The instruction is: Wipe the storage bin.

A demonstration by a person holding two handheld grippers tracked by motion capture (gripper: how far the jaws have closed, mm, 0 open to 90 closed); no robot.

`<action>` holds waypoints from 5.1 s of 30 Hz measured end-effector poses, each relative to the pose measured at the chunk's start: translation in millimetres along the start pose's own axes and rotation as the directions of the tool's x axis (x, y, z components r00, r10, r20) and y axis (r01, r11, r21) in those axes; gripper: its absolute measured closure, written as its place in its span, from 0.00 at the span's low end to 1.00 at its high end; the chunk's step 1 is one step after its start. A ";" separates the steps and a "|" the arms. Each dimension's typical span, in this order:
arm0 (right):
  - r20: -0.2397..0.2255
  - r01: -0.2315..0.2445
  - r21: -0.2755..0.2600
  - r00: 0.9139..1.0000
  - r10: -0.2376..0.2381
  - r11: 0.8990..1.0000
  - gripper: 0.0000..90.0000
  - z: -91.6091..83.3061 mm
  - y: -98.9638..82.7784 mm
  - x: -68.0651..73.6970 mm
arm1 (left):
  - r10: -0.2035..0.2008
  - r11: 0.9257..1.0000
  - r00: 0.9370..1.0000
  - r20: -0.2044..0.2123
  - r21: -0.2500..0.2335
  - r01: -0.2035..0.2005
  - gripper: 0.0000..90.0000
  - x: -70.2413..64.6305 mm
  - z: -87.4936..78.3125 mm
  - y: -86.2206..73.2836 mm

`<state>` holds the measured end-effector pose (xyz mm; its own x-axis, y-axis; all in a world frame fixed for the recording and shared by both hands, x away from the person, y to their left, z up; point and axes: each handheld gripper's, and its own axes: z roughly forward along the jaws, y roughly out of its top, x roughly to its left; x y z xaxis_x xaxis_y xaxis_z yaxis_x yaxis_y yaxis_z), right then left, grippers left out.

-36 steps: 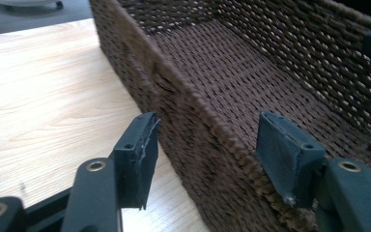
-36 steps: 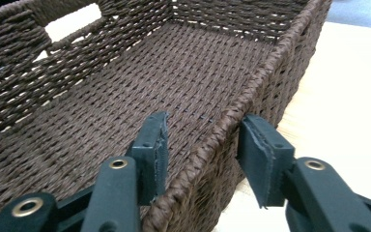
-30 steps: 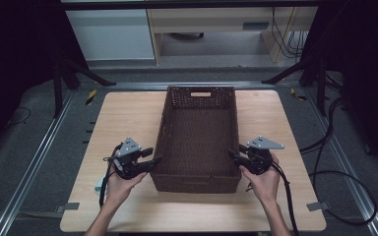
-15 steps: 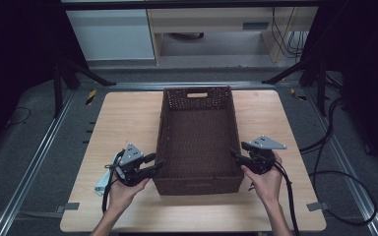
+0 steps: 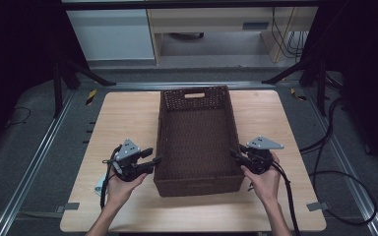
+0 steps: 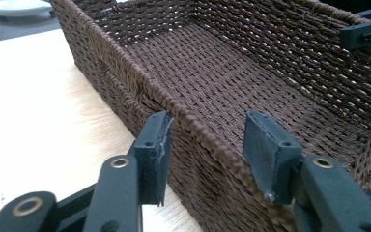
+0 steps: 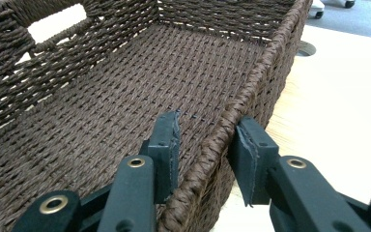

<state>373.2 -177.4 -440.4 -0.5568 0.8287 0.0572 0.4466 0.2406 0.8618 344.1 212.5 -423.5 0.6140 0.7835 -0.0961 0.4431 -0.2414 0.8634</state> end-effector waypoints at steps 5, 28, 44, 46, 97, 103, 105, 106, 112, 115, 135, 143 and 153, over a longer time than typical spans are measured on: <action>-0.024 0.010 0.000 1.000 -0.010 1.000 0.72 1.9 0.6 3.6 | 0.008 1.000 1.000 0.001 0.019 -0.008 0.59 -2.7 1.3 -3.4; 0.030 0.012 -0.011 0.999 -0.012 1.000 0.79 -20.8 1.4 1.8 | 0.012 1.000 1.000 0.011 -0.020 -0.012 0.52 -17.1 -7.6 -5.5; 0.067 0.033 -0.005 0.997 -0.032 0.999 0.81 -35.3 1.5 3.9 | 0.016 0.999 0.999 0.030 -0.029 -0.015 0.58 -28.8 -5.0 -10.0; 0.083 0.032 -0.004 0.996 -0.031 0.999 0.86 -34.5 -2.6 2.3 | 0.031 0.999 0.999 0.039 -0.024 -0.030 0.57 -30.7 -6.0 -8.4; 0.207 0.007 -0.022 0.978 -0.002 1.000 0.90 -35.4 1.0 -23.8 | -0.046 0.995 0.992 -0.121 -0.095 0.035 0.46 38.3 -27.8 9.0; 0.229 -0.002 -0.015 0.973 0.006 1.000 0.87 -29.4 5.9 -31.0 | -0.079 0.993 0.984 -0.159 -0.103 0.063 0.45 63.7 -22.0 14.8; 0.223 0.004 -0.027 0.975 0.002 1.000 0.83 -30.5 5.7 -29.6 | -0.098 0.992 0.981 -0.170 -0.101 0.082 0.45 73.3 -18.1 17.1; 0.222 0.008 -0.027 0.975 -0.002 1.000 0.84 -30.9 5.2 -28.9 | -0.105 0.991 0.978 -0.178 -0.097 0.088 0.45 78.7 -14.9 18.3; 0.233 0.006 -0.020 0.972 -0.001 1.000 0.89 -29.1 5.6 -33.4 | -0.130 0.990 0.974 -0.186 -0.082 0.117 0.44 96.3 -0.1 23.6; 0.250 0.011 -0.021 0.968 -0.006 1.000 0.88 -24.9 7.4 -36.5 | -0.139 0.989 0.972 -0.189 -0.076 0.127 0.44 104.1 7.9 28.3; 0.227 0.006 -0.083 0.974 0.013 0.997 0.56 -46.0 14.7 -26.9 | -0.088 0.996 0.977 -0.193 -0.001 0.089 0.47 116.1 46.9 41.7; 0.233 -0.014 -0.077 0.972 0.032 0.997 0.52 -49.5 9.3 -22.7 | -0.090 0.996 0.974 -0.209 -0.041 0.084 0.46 102.3 28.6 26.8; 0.256 -0.020 -0.037 0.966 0.029 0.999 0.64 -35.3 2.0 -29.1 | -0.111 0.994 0.977 -0.181 -0.016 0.110 0.47 110.5 23.2 27.2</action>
<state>365.5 -218.9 -422.6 -0.3457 0.9371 -0.0486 0.4319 0.2049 0.8784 439.1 279.2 -422.1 0.4330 0.8958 -0.0999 0.4972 -0.1450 0.8555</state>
